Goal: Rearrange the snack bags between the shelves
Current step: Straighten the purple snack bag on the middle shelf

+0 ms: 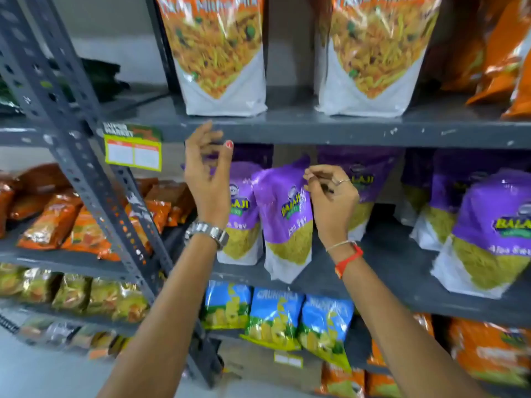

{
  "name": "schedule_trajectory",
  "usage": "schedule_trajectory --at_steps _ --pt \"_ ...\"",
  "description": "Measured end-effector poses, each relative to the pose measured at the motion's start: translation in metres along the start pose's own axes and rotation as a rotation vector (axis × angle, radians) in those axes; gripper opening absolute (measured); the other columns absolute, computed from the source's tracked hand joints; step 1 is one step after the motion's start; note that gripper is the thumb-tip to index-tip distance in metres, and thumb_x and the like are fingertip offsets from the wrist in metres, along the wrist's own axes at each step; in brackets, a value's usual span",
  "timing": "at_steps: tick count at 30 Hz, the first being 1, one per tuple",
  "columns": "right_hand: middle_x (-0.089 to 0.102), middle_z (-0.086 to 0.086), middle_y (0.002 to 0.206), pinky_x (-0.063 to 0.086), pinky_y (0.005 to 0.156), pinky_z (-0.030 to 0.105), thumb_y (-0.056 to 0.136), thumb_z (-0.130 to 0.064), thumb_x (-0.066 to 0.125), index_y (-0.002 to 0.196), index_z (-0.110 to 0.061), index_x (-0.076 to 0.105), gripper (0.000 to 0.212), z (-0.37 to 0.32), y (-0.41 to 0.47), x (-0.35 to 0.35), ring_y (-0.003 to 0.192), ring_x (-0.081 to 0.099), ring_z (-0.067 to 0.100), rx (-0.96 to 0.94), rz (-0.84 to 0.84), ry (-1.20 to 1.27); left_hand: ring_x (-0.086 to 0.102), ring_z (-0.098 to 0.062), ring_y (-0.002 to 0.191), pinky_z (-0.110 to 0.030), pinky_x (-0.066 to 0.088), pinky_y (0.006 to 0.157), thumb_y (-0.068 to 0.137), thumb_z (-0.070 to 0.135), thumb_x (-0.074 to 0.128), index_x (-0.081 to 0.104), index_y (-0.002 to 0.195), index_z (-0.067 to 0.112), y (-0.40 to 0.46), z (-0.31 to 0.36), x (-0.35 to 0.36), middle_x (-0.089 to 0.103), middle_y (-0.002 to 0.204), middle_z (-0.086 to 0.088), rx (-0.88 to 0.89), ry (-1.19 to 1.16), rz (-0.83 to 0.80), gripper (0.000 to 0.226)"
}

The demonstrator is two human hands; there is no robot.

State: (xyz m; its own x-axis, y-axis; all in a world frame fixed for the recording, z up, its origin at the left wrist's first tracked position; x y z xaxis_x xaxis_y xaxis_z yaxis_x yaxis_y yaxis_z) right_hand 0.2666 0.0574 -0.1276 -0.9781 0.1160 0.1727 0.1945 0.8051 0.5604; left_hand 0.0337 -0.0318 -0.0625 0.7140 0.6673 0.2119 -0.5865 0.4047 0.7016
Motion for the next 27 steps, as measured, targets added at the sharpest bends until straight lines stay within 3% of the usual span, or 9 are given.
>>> schedule_trajectory --at_steps 4,8,10,12,14,16,22,25,27 --pt "0.063 0.006 0.096 0.049 0.078 0.012 0.082 0.006 0.059 0.106 -0.007 0.059 0.027 0.093 -0.012 -0.017 0.082 0.062 -0.001 0.236 -0.082 -0.077 0.055 0.008 0.080 -0.010 0.043 0.071 0.084 0.012 0.058 0.056 0.107 0.014 -0.079 -0.079 0.001 0.060 0.095 0.011 -0.252 0.001 -0.006 0.023" --pt "0.055 0.016 0.122 0.044 0.104 0.041 0.076 0.000 0.069 0.129 -0.002 0.044 0.059 0.176 -0.022 -0.019 0.114 0.052 0.023 0.485 -0.230 -0.219 0.056 0.007 0.087 -0.022 0.047 0.082 0.085 0.006 0.057 0.055 0.110 0.010 -0.146 -0.151 0.002 0.061 0.102 0.002 -0.528 -0.013 -0.019 0.026" --pt "0.046 0.013 0.135 0.036 0.110 0.041 0.078 0.000 0.069 0.138 -0.005 0.036 0.069 0.210 -0.030 -0.010 0.127 0.044 0.025 0.621 -0.347 -0.249 0.055 -0.009 0.103 -0.037 0.046 0.095 0.085 0.002 0.057 0.051 0.121 0.004 -0.172 -0.179 0.011 0.058 0.119 -0.013 -0.698 -0.046 -0.059 0.037" --pt "0.043 0.011 0.143 0.041 0.104 0.037 0.081 0.000 0.065 0.143 -0.007 0.029 0.072 0.214 -0.036 0.002 0.133 0.041 0.027 0.704 -0.436 -0.214 0.049 -0.023 0.120 -0.042 0.039 0.104 0.085 0.000 0.057 0.044 0.129 -0.001 -0.187 -0.192 0.025 0.050 0.134 -0.019 -0.783 -0.044 -0.127 0.046" --pt "0.048 0.004 0.131 0.047 0.076 0.026 0.088 0.000 0.057 0.144 -0.009 0.027 0.064 0.214 -0.043 0.007 0.119 0.045 0.018 0.791 -0.485 -0.160 0.039 -0.030 0.133 -0.042 0.033 0.110 0.085 0.001 0.056 0.037 0.135 -0.001 -0.191 -0.197 0.037 0.039 0.145 -0.021 -0.751 -0.052 -0.190 0.053" --pt "0.051 0.002 0.124 0.043 0.062 0.024 0.091 -0.012 0.055 0.140 -0.016 0.033 0.053 0.221 -0.049 0.006 0.112 0.048 0.017 0.840 -0.533 -0.170 0.033 -0.029 0.137 -0.042 0.032 0.111 0.085 0.004 0.056 0.033 0.138 0.005 -0.195 -0.201 0.041 0.036 0.149 -0.016 -0.756 -0.063 -0.195 0.058" --pt "0.054 -0.006 0.120 0.051 0.081 0.044 0.088 -0.030 0.061 0.129 -0.029 0.044 0.044 0.221 -0.056 -0.009 0.113 0.049 0.016 0.838 -0.593 -0.213 0.042 -0.033 0.129 -0.030 0.040 0.099 0.088 0.003 0.052 0.036 0.134 -0.003 -0.190 -0.209 0.045 0.042 0.142 -0.024 -0.710 -0.046 -0.161 0.049" --pt "0.059 -0.007 0.116 0.055 0.077 0.045 0.087 -0.031 0.063 0.123 -0.030 0.047 0.040 0.216 -0.055 -0.033 0.111 0.053 0.016 0.791 -0.511 -0.183 0.051 -0.018 0.105 -0.019 0.045 0.085 0.087 0.003 0.052 0.042 0.126 -0.008 -0.186 -0.220 0.057 0.054 0.125 -0.022 -0.713 -0.055 -0.222 0.041" --pt "0.064 -0.010 0.103 0.057 0.073 0.042 0.086 -0.025 0.065 0.116 -0.027 0.049 0.033 0.213 -0.053 -0.051 0.100 0.061 0.008 0.735 -0.424 -0.140 0.053 -0.013 0.094 -0.024 0.043 0.086 0.087 0.002 0.053 0.047 0.120 -0.006 -0.189 -0.225 0.070 0.060 0.107 -0.010 -0.774 -0.111 -0.257 0.034"
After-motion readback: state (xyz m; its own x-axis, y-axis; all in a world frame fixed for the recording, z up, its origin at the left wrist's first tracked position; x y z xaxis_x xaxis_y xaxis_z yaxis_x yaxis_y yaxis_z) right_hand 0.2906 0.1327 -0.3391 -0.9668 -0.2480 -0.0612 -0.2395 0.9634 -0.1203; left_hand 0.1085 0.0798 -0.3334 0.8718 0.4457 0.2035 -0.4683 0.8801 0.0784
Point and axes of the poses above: each hand's wrist, its own y-axis towards the middle knuckle, its own x-axis out of the palm, z = x × y, the point moved 10 cm from there along y, towards the middle knuckle
